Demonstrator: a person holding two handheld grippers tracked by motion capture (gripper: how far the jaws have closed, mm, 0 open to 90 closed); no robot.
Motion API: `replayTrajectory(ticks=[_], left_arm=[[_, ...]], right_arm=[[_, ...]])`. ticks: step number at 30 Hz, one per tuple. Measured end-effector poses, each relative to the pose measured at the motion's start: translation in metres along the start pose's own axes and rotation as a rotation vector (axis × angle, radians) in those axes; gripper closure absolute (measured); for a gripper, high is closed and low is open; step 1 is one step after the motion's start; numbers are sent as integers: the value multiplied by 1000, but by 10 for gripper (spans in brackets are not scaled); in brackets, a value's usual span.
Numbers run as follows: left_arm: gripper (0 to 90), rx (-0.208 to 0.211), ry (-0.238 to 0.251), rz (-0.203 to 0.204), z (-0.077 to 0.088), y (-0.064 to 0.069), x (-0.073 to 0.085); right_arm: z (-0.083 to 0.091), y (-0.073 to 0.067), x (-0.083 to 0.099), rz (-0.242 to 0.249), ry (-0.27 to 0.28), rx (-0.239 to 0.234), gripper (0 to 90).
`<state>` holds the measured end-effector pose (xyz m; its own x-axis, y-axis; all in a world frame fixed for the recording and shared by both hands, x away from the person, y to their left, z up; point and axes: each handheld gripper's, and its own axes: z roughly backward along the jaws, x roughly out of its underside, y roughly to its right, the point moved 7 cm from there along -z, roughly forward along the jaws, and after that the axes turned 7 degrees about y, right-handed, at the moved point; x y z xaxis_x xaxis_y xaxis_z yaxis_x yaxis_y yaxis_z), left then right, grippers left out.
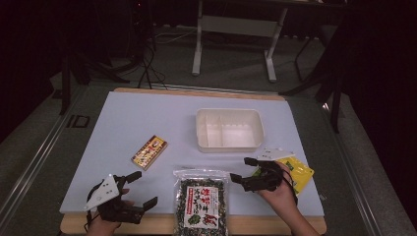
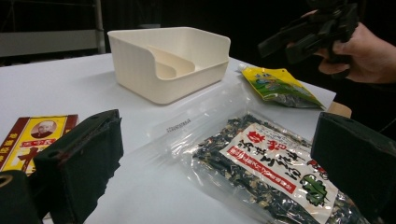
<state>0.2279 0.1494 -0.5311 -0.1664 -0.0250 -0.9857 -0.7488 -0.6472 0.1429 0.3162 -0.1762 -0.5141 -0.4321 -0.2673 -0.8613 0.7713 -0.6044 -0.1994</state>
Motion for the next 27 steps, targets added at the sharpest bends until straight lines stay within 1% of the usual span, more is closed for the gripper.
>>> replayTrajectory(ticks=[1, 3, 4, 7, 8, 11, 14, 15, 16, 17, 18, 19, 20, 21, 22, 23, 25, 26, 27], left_arm=[[25, 0, -1, 0, 0, 0, 0], [25, 3, 0, 0, 0, 0, 0], [25, 2, -1, 0, 0, 0, 0], [25, 4, -5, -3, 0, 0, 0], [25, 4, -6, -3, 0, 0, 1], [25, 5, -6, -3, 0, 0, 1], [25, 6, -8, -3, 0, 0, 1], [25, 7, -7, -3, 0, 0, 1], [25, 8, -8, -4, 0, 0, 1], [25, 9, -10, -6, -1, 1, 1], [25, 12, -12, -6, -1, 1, 1], [25, 13, -13, -6, -1, 1, 1], [25, 13, -14, -4, -1, 1, 2], [25, 13, -15, -3, -2, 1, 2], [25, 13, -15, -3, -2, 1, 2], [25, 13, -15, -3, -2, 1, 2], [25, 11, -16, -3, -2, 1, 2], [25, 11, -16, -2, -1, 1, 2], [25, 11, -15, -2, -2, 1, 2]], right_arm=[[-3, 1, 1, -14, -6, -6, 138], [-10, 3, 2, -26, -18, -12, 147], [-14, 4, 3, -22, -26, -4, 151], [-21, 6, 5, -17, -48, -5, 153], [-24, 7, 7, -23, -58, -13, 152], [-29, 10, 8, -29, -67, -10, 169], [-39, 18, 13, -27, -101, -20, 172], [-42, 20, 14, -29, -104, -20, 187], [-43, 21, 16, -31, -108, -33, 196], [-45, 22, 17, -43, -119, -44, 196], [-47, 23, 19, -41, -125, -43, 211], [-48, 24, 20, -45, -132, -59, 218], [-50, 24, 21, -51, -141, -63, 220], [-52, 25, 22, -46, -145, -63, 233], [-53, 25, 24, -56, -162, -74, 233], [-55, 26, 25, -57, -169, -73, 234], [-58, 27, 28, -65, -187, -88, 234], [-59, 27, 30, -71, -197, -85, 249], [-61, 27, 31, -76, -205, -98, 253]])
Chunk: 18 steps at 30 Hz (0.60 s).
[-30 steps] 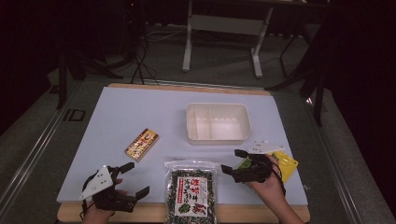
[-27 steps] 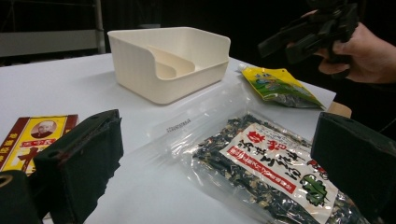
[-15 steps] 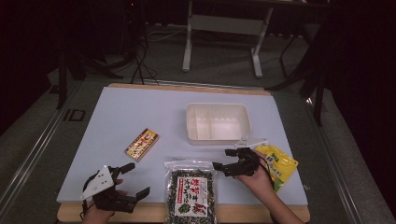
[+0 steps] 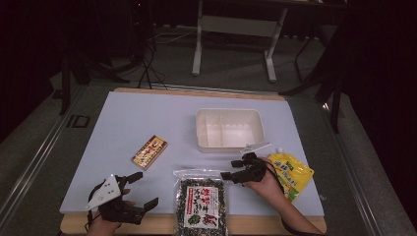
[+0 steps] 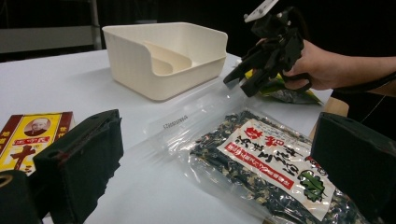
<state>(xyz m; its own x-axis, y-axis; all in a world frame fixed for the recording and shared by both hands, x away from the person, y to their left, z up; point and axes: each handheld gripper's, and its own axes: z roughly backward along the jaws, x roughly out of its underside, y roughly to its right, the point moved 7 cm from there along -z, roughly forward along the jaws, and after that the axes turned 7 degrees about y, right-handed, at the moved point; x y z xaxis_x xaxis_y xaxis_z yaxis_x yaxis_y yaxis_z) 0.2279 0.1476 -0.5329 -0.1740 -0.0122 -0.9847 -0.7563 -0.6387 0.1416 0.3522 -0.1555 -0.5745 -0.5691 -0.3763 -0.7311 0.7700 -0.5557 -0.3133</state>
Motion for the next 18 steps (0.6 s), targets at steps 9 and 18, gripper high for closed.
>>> replayTrajectory(ticks=[9, 18], left_arm=[[25, 1, -7, -3, -1, 0, 1], [25, -2, -22, -34, -2, 3, 2]], right_arm=[[-7, -1, 7, -60, -60, -82, 469], [-9, -3, 10, -12, -107, -100, 755]])
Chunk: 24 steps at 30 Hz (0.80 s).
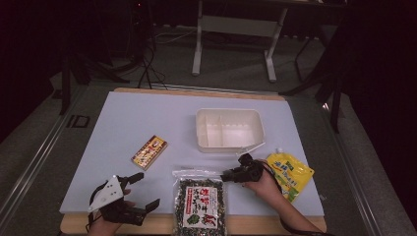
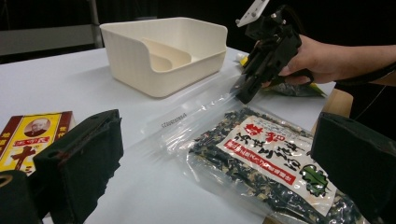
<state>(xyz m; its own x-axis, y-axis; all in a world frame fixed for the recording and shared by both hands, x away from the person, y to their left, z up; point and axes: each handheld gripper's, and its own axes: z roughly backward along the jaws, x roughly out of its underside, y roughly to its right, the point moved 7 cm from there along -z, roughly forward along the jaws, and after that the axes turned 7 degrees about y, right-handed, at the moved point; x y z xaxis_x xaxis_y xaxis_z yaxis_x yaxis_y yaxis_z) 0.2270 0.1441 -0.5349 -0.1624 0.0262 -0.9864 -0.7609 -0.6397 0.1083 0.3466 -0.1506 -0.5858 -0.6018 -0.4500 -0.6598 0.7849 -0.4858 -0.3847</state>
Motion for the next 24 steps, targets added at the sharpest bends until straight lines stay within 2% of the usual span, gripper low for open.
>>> replayTrajectory(ticks=[2, 4, 6, 10, 12, 16, 21, 24], left_arm=[[25, 0, -2, 0, 0, 0, 0], [25, -2, 5, 7, 0, -1, 0], [25, -5, 5, 7, 1, -1, 0], [25, -3, 5, 9, 2, -2, 0], [25, -3, 6, 11, 2, -2, -1], [25, -5, 6, 15, 2, -3, 0], [25, -8, 6, 16, 1, -3, 0], [25, -9, 5, 21, 1, -3, 0]], right_arm=[[0, 0, 0, 0, 0, 0, 785], [2, -1, 0, -12, -4, -16, 863], [3, -1, -1, -17, -4, -17, 877], [9, -6, -5, 4, 1, -21, 886], [16, -10, -10, 19, 20, -27, 889], [28, -18, -19, 64, 51, -8, 891], [41, -22, -26, 76, 93, -12, 893], [48, -27, -30, 105, 108, -3, 894]])
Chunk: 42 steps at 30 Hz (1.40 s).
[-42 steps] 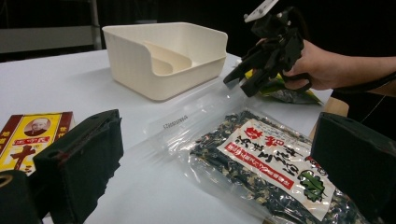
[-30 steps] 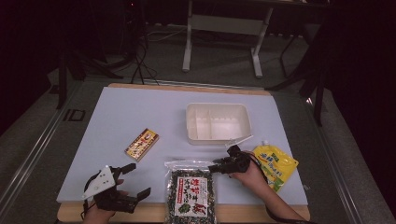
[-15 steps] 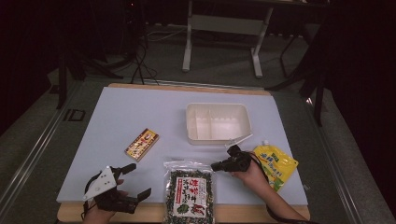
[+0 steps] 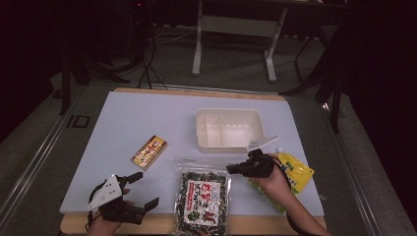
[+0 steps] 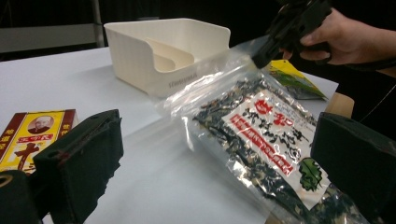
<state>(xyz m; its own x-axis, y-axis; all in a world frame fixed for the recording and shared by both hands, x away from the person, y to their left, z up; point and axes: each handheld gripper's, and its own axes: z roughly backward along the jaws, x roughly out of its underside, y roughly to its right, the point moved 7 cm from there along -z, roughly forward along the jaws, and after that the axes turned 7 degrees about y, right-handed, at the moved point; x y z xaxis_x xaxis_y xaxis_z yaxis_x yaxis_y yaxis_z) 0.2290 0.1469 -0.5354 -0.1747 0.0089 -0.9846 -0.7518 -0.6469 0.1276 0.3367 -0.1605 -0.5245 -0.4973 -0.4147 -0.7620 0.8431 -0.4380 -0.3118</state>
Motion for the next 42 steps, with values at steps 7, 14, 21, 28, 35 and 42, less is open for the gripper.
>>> replayTrajectory(ticks=[7, 14, 21, 28, 35, 42], left_arm=[[25, -2, 3, 0, -1, -1, 1], [25, 1, 8, -1, -2, 1, 1], [25, 26, 6, 6, -4, 3, 0], [25, 45, -2, -3, -6, 8, -1], [25, 42, 17, -1, -7, 8, -5], [25, 37, 24, 13, -10, 9, -17]], right_arm=[[14, -11, -15, 59, 36, 4, 894], [29, -25, -28, 93, 74, -33, 898], [42, -46, -39, 129, 110, -98, 899], [63, -77, -56, 188, 154, -171, 899], [83, -89, -75, 207, 235, -211, 899], [98, -88, -91, 239, 277, -166, 899]])
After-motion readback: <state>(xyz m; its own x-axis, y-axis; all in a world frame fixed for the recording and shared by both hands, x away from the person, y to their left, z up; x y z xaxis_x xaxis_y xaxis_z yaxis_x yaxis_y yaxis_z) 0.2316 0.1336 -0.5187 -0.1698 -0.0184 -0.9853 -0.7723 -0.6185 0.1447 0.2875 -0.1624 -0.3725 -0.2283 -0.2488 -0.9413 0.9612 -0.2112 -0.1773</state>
